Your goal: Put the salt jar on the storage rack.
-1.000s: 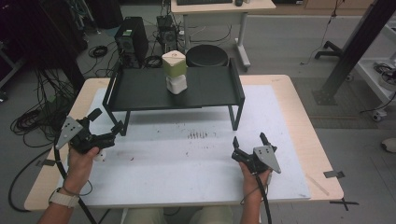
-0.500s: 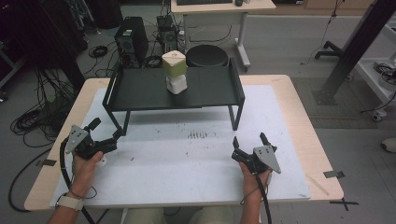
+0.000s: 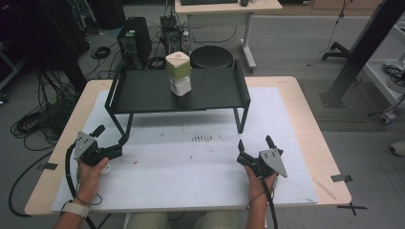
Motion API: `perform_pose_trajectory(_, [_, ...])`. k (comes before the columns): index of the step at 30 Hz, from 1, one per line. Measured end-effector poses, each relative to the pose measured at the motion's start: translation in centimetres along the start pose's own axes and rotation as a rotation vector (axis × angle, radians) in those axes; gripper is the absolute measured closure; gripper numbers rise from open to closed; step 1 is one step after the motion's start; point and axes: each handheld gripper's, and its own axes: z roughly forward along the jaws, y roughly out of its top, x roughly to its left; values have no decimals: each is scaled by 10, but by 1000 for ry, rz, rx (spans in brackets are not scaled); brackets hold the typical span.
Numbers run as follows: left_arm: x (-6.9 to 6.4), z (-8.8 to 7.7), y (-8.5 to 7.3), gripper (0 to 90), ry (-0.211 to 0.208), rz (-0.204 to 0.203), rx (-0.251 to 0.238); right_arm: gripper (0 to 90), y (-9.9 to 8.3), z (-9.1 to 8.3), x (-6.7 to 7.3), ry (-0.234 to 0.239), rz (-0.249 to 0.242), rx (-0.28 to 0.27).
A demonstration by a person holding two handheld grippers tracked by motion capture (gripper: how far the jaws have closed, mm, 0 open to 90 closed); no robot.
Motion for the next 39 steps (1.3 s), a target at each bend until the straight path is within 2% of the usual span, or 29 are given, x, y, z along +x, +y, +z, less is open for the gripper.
perform_pose_trajectory(3, [-1,0,-2,16,2,11,8,32,0,0,0,0,0,-1])
perform_pose_trajectory(8, [-1,0,-8,16,9,1,22,32,0,0,0,0,0,0])
perform_pose_trajectory(16, [-2,-2,-10,24,19,2,-1,32,0,0,0,0,1,1])
perform_pose_trajectory(22, [-4,-3,-10,27,14,29,-8,32,0,0,0,0,2,2])
perform_pose_trajectory(39, [-4,-7,-12,27,18,26,-50,35,0,0,0,-3,2,5])
